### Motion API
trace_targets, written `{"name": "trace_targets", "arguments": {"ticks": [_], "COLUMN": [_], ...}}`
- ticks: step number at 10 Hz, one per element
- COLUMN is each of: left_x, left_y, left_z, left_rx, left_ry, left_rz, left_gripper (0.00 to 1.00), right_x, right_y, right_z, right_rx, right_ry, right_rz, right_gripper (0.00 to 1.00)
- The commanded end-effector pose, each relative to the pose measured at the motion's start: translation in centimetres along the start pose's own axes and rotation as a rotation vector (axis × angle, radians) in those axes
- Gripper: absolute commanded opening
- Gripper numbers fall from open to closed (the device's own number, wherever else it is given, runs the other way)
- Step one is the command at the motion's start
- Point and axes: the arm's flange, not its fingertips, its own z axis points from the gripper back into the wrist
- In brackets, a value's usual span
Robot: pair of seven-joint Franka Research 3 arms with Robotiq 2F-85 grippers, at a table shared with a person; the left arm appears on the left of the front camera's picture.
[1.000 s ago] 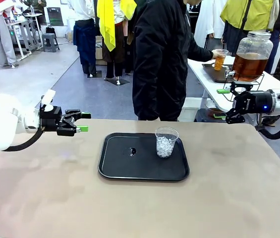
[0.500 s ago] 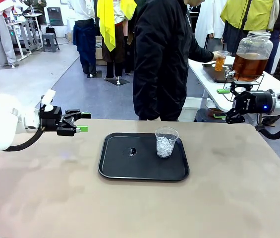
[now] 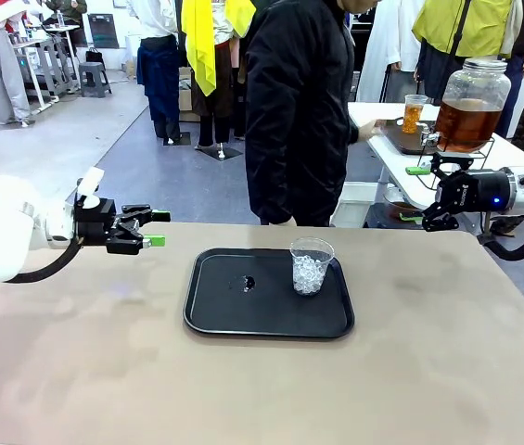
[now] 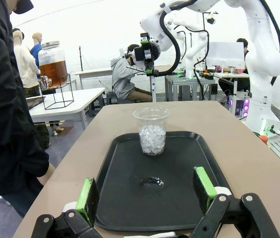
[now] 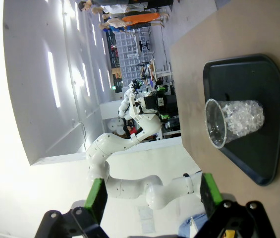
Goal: Pour the drink into the iced cup.
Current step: Pick up the iced cup indicated by the human and present it to them.
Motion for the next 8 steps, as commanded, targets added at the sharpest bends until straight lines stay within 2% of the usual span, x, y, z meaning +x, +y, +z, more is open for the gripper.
{"name": "trace_targets", "arguments": {"ticks": [1, 8], "left_x": [0.19, 0.19], "left_y": [0.14, 0.14], "left_z": [-0.02, -0.02], "left_rx": [0.0, 0.0], "left_ry": [-0.002, -0.002], "left_rz": [0.007, 0.007], "left_gripper": [1.0, 1.0], "right_x": [-0.02, -0.02], "right_y": [0.11, 0.11], "right_z": [-0.09, -0.09], "right_rx": [-0.003, -0.003], "right_ry": [-0.006, -0.006], "right_rz": [0.003, 0.003], "right_gripper": [1.0, 1.0]}}
